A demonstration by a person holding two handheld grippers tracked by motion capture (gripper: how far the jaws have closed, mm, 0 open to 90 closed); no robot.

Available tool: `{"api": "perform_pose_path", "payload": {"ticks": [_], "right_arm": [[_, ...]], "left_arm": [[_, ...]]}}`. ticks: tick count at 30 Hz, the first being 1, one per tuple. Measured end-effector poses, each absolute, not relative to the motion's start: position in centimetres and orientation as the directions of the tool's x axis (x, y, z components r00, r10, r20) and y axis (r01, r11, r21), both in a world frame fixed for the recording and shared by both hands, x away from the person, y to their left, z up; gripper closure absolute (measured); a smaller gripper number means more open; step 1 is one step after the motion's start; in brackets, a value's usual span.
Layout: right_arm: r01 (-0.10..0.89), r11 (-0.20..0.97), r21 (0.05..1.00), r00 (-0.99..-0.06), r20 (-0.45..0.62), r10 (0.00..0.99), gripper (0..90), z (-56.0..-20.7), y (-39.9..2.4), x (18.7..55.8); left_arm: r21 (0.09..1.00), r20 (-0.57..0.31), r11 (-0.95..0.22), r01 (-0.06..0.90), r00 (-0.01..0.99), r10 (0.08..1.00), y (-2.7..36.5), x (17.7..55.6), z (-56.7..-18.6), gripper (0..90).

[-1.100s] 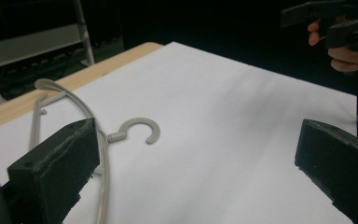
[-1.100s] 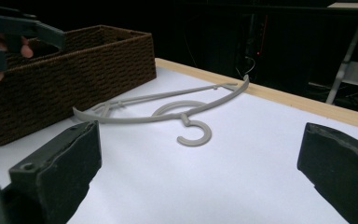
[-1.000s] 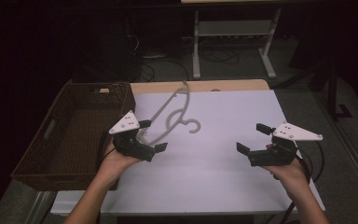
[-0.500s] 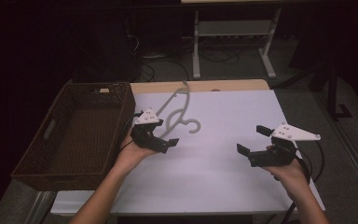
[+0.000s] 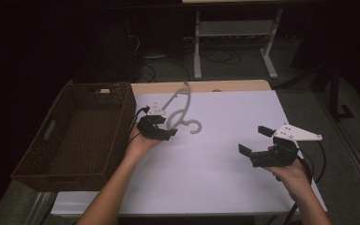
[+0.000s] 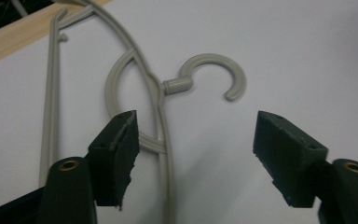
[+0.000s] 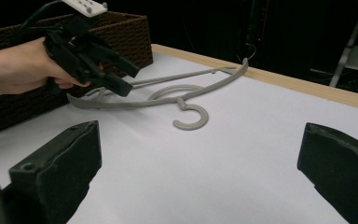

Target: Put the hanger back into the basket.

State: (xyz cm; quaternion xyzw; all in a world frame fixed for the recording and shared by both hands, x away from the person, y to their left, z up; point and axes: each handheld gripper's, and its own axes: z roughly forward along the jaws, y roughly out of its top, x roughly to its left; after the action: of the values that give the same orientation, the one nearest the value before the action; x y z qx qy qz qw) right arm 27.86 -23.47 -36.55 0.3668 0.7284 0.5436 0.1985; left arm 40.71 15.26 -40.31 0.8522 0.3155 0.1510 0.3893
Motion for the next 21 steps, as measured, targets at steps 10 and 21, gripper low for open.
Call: {"api": "perform_pose_path", "payload": {"ticks": [10, 21], "right_arm": [[0.325, 0.142, 0.935, -0.653, 0.113, 0.749, 0.0, -36.6, -23.4, 27.9], [0.326, 0.153, 0.933, -0.657, 0.108, 0.746, 0.0, -36.8, -23.2, 27.9]], "left_arm": [[0.725, -0.016, -0.493, 0.481, 0.728, 0.686, 15.8, 42.3, -42.1, 54.2], [0.697, -0.056, -0.485, 0.528, 0.714, 0.697, 15.9, 43.0, -43.4, 65.6]]}}
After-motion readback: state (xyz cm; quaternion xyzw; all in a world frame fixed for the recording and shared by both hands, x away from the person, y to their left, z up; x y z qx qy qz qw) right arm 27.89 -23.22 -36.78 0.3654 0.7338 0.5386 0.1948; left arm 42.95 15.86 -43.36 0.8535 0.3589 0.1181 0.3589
